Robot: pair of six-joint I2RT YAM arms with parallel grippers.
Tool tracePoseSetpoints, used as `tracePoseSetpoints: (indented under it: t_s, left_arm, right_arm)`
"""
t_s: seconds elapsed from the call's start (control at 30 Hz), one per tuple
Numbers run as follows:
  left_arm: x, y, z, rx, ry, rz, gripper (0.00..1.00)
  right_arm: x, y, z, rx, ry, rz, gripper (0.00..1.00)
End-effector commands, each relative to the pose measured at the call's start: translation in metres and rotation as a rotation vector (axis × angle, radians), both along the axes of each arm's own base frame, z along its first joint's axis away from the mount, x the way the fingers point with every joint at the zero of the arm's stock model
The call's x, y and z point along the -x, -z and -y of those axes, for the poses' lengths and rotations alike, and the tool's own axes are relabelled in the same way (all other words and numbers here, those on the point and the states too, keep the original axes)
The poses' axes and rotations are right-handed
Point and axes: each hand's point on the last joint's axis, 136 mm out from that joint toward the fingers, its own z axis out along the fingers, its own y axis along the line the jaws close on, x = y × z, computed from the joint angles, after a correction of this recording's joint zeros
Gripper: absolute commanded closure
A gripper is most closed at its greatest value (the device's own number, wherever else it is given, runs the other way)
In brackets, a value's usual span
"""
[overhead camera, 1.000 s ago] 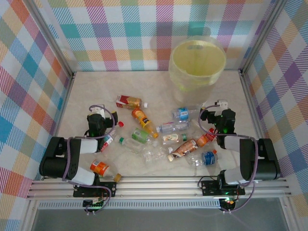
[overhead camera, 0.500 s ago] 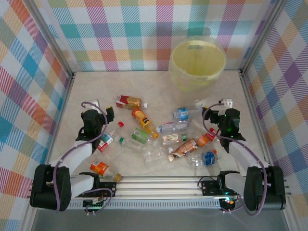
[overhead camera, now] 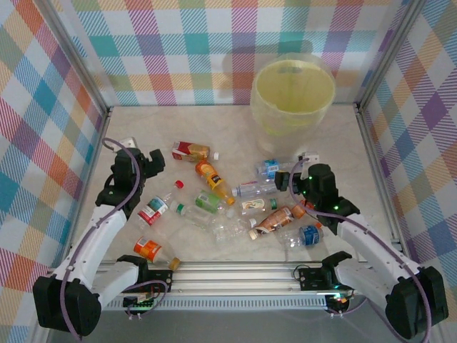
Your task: Put the plastic bottles in the bin
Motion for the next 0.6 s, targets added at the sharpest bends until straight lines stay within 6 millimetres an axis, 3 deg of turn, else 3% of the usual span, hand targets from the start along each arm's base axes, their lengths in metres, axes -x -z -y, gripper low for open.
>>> tracePoseSetpoints:
  t_s: [0.0, 0.13, 0.37, 0.57]
  left_arm:
    - [0.014, -0.002, 0.017, 0.051, 0.087, -0.109, 0.0]
    - [0.017, -0.019, 0.032, 0.052, 0.185, -0.137, 0.0]
    - [0.022, -0.026, 0.047, 0.05, 0.298, -0.213, 0.0]
    - [0.026, -0.023, 0.052, 0.048, 0.334, -0.255, 0.0]
  right_arm:
    - [0.019, -0.003, -0.034, -0.016, -0.065, -0.069, 0.0]
    - [0.044, -0.007, -0.085, -0.033, -0.238, -0.107, 0.0]
    - [0.097, -0.007, -0.18, -0.035, -0.567, -0.191, 0.01]
    - [0.141, 0.002, -0.245, -0.075, -0.798, -0.298, 0.15]
